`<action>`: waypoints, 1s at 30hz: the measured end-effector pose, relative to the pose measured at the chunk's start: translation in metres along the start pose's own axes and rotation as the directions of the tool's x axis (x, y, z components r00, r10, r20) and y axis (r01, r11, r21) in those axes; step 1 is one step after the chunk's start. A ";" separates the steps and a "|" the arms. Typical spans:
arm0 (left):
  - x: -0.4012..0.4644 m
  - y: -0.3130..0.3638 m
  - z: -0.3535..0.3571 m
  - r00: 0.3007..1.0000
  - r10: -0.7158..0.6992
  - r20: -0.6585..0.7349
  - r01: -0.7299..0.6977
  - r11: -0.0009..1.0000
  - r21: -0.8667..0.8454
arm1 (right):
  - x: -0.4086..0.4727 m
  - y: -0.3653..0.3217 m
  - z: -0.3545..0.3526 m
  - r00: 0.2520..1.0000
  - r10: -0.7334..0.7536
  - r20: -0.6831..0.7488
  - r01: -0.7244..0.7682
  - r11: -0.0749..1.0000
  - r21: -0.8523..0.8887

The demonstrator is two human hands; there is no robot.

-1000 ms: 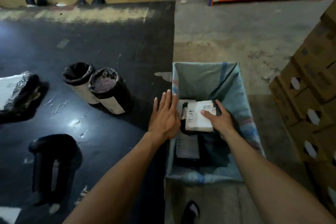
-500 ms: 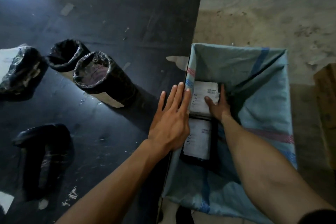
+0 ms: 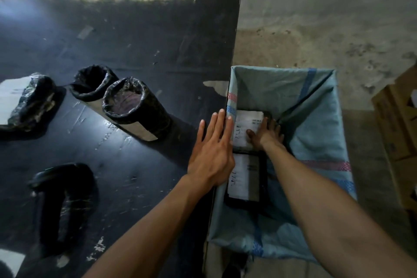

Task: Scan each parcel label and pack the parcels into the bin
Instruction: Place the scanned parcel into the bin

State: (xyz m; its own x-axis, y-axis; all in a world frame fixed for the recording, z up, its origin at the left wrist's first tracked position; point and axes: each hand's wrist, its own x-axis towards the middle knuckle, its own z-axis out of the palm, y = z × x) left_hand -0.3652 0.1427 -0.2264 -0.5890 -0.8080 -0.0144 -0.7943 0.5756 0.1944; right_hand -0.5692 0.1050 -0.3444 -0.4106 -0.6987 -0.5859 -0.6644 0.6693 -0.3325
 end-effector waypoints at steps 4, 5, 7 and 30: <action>0.000 0.000 -0.002 1.000 0.012 0.017 -0.012 1.000 0.003 | -0.030 -0.002 -0.008 0.997 -0.069 0.021 0.070 0.995 -0.075; 0.000 0.001 -0.002 1.000 0.011 0.018 -0.011 1.000 -0.004 | -0.039 -0.001 -0.010 0.996 -0.089 0.018 0.090 0.993 -0.079; -0.001 0.001 -0.005 1.000 0.008 0.019 -0.007 1.000 -0.020 | -0.059 0.001 -0.012 0.993 -0.116 0.008 0.116 0.990 -0.084; -0.081 -0.159 -0.218 0.880 0.161 -0.447 -0.373 0.815 -0.442 | -0.343 -0.211 -0.042 0.673 -0.141 -0.726 0.244 0.969 0.038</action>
State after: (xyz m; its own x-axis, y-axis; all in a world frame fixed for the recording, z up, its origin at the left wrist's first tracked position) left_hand -0.1593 0.0890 -0.0418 -0.5796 -0.6749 0.4567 -0.3618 0.7153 0.5979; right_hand -0.3143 0.1924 -0.0425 -0.6362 -0.7480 0.1890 -0.7201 0.4878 -0.4934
